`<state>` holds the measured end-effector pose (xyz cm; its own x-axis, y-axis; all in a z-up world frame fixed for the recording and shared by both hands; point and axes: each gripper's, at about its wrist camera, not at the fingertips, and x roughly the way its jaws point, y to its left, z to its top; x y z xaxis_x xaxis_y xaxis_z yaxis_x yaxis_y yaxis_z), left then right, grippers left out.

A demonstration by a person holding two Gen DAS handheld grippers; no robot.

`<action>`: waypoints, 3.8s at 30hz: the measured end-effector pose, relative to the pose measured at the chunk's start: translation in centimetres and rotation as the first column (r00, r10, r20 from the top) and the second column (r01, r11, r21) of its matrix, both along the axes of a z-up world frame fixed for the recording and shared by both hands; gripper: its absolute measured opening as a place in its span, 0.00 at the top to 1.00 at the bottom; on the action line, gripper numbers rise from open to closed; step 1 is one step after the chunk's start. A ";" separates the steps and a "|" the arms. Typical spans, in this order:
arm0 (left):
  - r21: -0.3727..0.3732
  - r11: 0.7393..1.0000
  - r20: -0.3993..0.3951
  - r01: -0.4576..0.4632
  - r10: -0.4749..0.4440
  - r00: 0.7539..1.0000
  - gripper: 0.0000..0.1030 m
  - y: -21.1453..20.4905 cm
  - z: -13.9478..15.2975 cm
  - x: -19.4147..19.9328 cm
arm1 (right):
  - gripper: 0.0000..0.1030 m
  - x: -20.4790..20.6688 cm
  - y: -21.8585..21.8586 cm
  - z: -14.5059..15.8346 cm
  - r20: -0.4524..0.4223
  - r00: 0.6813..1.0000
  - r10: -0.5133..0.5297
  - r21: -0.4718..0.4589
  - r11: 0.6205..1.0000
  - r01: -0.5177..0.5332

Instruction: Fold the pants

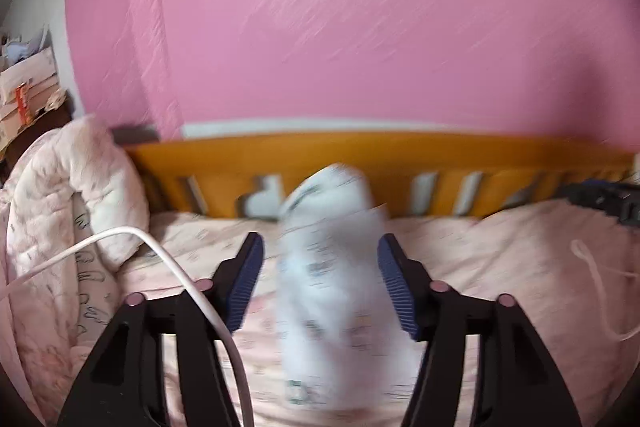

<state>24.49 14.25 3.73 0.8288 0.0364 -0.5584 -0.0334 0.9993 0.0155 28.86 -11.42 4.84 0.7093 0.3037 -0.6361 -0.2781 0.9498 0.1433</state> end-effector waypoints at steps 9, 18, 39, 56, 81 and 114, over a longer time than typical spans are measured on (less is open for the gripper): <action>0.003 0.998 0.205 0.062 -0.061 0.977 0.06 -8.8 4.4 -6.5 | 0.16 -8.7 -8.0 4.6 0.260 0.957 -0.132 0.034 0.991 0.128; 0.024 0.997 0.329 0.076 -0.080 0.941 0.00 -14.0 3.1 -10.7 | 0.00 -12.6 -13.5 2.4 0.269 0.941 -0.206 0.067 0.979 0.195; -0.084 0.995 0.123 0.054 -0.043 0.991 0.00 -14.2 -5.2 -15.5 | 0.00 -17.4 -14.0 -9.6 0.035 0.981 -0.193 -0.033 0.980 0.194; -0.078 0.997 0.066 0.017 -0.012 0.998 0.00 -13.8 -6.7 -14.0 | 0.00 -17.0 -13.0 -10.3 0.062 0.983 -0.175 -0.106 0.978 0.181; 0.055 0.998 0.094 0.044 -0.049 0.994 0.00 -15.5 -7.2 -14.3 | 0.00 -16.9 -13.1 -10.4 0.063 0.981 -0.182 -0.112 0.976 0.188; 0.040 0.999 0.088 0.037 -0.040 0.995 0.00 -15.1 -6.8 -14.5 | 0.00 -16.8 -13.1 -10.6 0.058 0.983 -0.173 -0.118 0.977 0.178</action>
<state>10.01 -0.89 -3.03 0.8761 0.0231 -0.4817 0.0023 0.9986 0.0521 12.02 -24.52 -5.78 0.7747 0.0939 -0.6253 -0.1093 0.9939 0.0139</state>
